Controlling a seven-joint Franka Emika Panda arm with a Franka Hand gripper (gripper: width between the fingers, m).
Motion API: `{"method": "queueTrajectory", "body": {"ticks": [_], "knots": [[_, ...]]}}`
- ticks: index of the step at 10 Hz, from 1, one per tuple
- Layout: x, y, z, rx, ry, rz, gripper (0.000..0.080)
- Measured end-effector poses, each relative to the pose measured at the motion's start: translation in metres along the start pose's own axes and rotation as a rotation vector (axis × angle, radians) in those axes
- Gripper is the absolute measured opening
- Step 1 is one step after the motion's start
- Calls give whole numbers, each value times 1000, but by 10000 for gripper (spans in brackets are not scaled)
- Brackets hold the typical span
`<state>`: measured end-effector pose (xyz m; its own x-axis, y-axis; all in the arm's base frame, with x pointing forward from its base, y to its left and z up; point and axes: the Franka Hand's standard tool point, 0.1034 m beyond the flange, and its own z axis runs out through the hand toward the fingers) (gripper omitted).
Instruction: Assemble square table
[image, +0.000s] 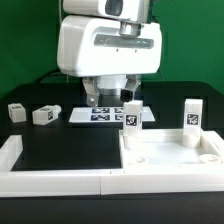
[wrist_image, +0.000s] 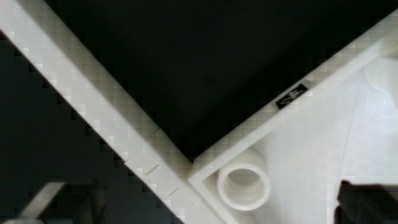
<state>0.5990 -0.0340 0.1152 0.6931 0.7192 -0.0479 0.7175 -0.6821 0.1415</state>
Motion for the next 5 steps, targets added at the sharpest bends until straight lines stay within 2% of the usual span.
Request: {"method": "queueTrajectory", "body": {"ticks": [1, 4, 5], "knots": [[-3, 0, 0, 7, 5, 69, 648], [-80, 3, 0, 57, 0, 272, 648], [-112, 2, 7, 92, 3, 410, 648]]}}
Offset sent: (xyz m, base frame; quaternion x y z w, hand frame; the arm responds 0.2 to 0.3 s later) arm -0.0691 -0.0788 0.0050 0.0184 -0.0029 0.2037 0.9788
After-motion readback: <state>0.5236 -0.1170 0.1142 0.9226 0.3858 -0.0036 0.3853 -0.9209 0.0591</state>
